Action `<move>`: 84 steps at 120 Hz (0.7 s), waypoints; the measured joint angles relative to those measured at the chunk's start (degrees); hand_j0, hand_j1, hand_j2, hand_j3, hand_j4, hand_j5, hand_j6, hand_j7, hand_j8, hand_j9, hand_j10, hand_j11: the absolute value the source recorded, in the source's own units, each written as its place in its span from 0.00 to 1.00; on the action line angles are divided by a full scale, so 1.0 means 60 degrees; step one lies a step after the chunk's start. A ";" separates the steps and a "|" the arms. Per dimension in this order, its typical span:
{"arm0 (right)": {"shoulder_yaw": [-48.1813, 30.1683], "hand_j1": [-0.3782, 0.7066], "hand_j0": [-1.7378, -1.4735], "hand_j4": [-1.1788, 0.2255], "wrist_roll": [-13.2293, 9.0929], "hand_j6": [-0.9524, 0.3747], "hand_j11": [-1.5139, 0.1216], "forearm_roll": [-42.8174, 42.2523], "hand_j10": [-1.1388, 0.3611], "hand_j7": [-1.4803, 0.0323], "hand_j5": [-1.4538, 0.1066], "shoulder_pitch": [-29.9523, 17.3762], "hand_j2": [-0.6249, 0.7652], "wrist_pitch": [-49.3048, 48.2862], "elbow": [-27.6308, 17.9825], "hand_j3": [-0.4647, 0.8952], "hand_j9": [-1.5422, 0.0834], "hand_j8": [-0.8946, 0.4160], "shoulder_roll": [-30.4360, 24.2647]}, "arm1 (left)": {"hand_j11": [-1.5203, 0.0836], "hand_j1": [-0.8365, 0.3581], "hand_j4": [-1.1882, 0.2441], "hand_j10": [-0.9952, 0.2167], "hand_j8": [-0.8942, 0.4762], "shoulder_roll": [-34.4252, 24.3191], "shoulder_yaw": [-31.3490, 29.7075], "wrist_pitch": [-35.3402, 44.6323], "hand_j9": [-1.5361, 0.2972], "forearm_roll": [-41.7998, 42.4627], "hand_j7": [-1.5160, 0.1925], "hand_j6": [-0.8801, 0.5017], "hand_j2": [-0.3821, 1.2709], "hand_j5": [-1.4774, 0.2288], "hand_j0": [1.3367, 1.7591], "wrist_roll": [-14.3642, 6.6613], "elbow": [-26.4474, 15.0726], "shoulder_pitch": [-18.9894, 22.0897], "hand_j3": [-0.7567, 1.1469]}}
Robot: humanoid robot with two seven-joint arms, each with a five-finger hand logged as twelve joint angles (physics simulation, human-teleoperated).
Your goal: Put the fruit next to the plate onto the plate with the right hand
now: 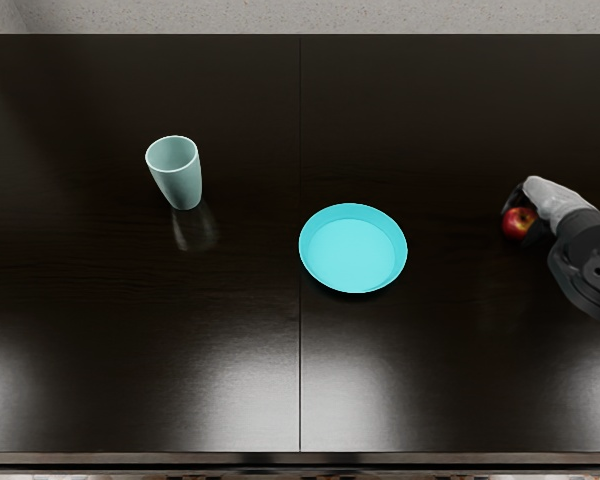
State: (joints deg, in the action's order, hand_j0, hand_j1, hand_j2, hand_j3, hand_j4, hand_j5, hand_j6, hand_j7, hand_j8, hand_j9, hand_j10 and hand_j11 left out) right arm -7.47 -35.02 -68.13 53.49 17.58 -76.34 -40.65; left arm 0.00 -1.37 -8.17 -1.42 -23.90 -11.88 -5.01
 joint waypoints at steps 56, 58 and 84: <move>-0.0062 0.59 0.32 0.40 -0.0001 0.38 0.41 0.0642 0.33 0.42 0.38 0.0583 0.55 -0.0165 -0.1256 0.34 0.43 0.28 -0.0419 | 0.94 0.98 0.82 0.81 0.65 0.0000 0.0054 0.0000 0.83 0.0000 0.88 0.63 0.23 0.86 0.76 0.0000 0.0030 0.0269 0.40; -0.0063 0.59 0.32 0.40 -0.0001 0.39 0.41 0.0650 0.33 0.42 0.38 0.0607 0.55 -0.0167 -0.1299 0.34 0.43 0.28 -0.0435 | 0.94 0.98 0.82 0.81 0.65 0.0000 0.0055 0.0000 0.83 0.0000 0.88 0.63 0.23 0.86 0.76 0.0000 0.0030 0.0276 0.40; -0.0100 0.60 0.32 0.41 -0.0004 0.40 0.40 0.1088 0.32 0.41 0.37 0.1067 0.56 -0.0295 -0.1755 0.34 0.42 0.29 -0.0576 | 0.94 0.98 0.82 0.81 0.65 0.0000 0.0057 0.0000 0.83 0.0000 0.88 0.63 0.23 0.86 0.76 0.0000 0.0031 0.0383 0.40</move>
State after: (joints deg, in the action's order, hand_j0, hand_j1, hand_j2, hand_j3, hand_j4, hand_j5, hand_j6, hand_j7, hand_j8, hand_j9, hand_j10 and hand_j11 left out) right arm -8.07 -35.04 -61.61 59.89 15.81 -86.87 -44.11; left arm 0.00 -1.03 -8.17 -1.42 -23.90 -11.69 -2.71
